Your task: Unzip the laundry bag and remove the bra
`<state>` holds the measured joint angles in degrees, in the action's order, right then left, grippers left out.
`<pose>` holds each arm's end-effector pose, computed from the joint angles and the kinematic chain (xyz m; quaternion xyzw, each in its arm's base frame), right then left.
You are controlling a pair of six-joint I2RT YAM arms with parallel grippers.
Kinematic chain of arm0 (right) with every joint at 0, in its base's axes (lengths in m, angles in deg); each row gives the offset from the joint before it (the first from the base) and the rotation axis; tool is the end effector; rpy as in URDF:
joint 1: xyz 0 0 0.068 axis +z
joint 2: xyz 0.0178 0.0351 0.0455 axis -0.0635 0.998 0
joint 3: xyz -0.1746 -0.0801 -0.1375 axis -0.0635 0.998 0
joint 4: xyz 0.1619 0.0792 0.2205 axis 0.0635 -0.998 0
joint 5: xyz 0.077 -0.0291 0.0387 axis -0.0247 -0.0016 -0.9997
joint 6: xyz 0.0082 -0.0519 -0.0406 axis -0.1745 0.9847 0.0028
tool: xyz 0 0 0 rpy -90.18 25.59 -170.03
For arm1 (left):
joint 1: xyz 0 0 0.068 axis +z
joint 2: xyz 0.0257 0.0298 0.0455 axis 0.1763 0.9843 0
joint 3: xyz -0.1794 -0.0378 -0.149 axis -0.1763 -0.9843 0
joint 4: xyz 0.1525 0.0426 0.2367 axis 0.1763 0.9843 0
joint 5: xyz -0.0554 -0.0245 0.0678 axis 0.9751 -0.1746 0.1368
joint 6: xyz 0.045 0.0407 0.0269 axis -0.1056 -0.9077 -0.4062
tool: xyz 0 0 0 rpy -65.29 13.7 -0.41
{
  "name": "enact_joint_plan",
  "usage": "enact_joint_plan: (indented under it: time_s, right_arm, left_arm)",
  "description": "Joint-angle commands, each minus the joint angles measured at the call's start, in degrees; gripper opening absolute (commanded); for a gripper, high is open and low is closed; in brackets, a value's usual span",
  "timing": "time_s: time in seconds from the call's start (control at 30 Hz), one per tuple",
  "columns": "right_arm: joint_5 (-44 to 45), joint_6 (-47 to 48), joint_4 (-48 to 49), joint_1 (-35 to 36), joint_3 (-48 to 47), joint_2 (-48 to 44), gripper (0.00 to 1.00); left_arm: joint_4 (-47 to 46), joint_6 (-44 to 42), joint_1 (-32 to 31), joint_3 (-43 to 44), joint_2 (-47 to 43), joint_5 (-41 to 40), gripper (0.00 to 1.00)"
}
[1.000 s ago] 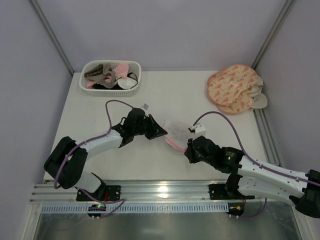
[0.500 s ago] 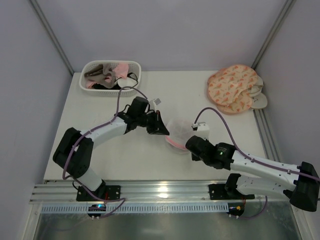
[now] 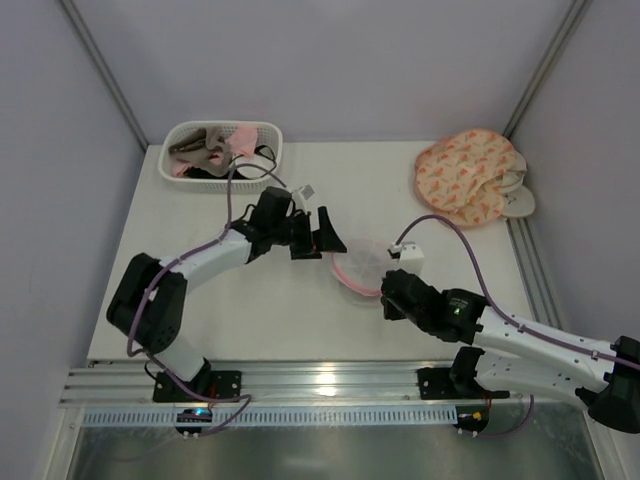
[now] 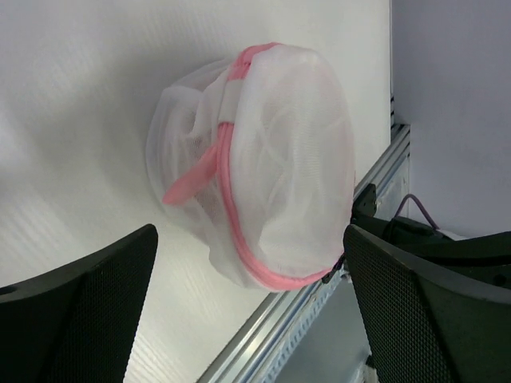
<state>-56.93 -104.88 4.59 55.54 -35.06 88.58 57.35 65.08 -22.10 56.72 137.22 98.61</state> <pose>0.1391 0.1869 0.1933 -0.0604 0.9167 0.1169 0.3772 0.3156 -0.2329 0.1607 0.0494 0.8762 -0.4480 0.1710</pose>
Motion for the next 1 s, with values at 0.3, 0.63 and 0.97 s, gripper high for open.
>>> enact_joint_plan:
  time_s: [0.3,0.63,0.97]
  right_arm:
    - [-25.4,10.1,24.5,0.0,4.9,-2.0,0.04]
    - [-28.6,11.7,26.5,0.0,4.5,0.3,0.04]
    - [-26.9,11.7,23.1,0.0,4.3,-1.1,0.04]
  left_arm:
    - [-6.9,27.4,-11.2,-19.1,-22.2,-14.0,0.99]
    - [-8.1,31.7,-14.7,-20.7,-19.3,-18.7,0.99]
    - [-11.8,31.9,-14.6,-20.2,-16.6,-20.1,0.0]
